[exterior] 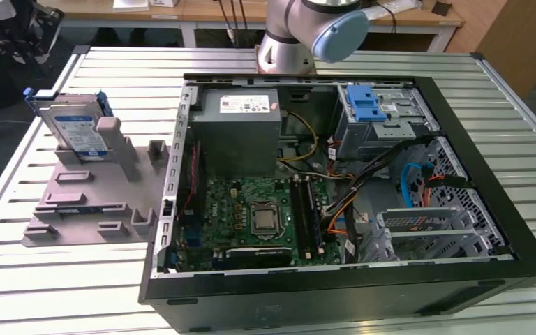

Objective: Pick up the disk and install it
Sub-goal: 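Reach for the disk, then pick up the disk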

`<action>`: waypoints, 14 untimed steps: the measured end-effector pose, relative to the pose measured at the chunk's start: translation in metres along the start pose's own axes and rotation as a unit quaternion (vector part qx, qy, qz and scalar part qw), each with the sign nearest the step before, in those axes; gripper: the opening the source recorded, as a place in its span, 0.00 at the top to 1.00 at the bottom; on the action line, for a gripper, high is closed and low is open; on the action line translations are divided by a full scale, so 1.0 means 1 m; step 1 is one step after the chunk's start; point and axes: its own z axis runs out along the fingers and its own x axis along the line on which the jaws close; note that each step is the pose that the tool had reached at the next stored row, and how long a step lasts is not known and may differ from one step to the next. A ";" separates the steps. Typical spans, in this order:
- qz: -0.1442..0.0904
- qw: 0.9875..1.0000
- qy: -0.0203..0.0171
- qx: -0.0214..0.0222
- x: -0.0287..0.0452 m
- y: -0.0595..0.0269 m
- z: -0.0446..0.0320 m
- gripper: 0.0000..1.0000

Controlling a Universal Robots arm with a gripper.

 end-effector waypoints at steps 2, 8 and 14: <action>0.000 1.000 0.000 0.000 0.0048 0.0002 0.0004 0.89; 0.000 1.000 0.001 0.000 0.0135 0.0003 0.0017 0.89; -0.006 1.000 0.002 0.000 0.0148 0.0003 0.0024 0.89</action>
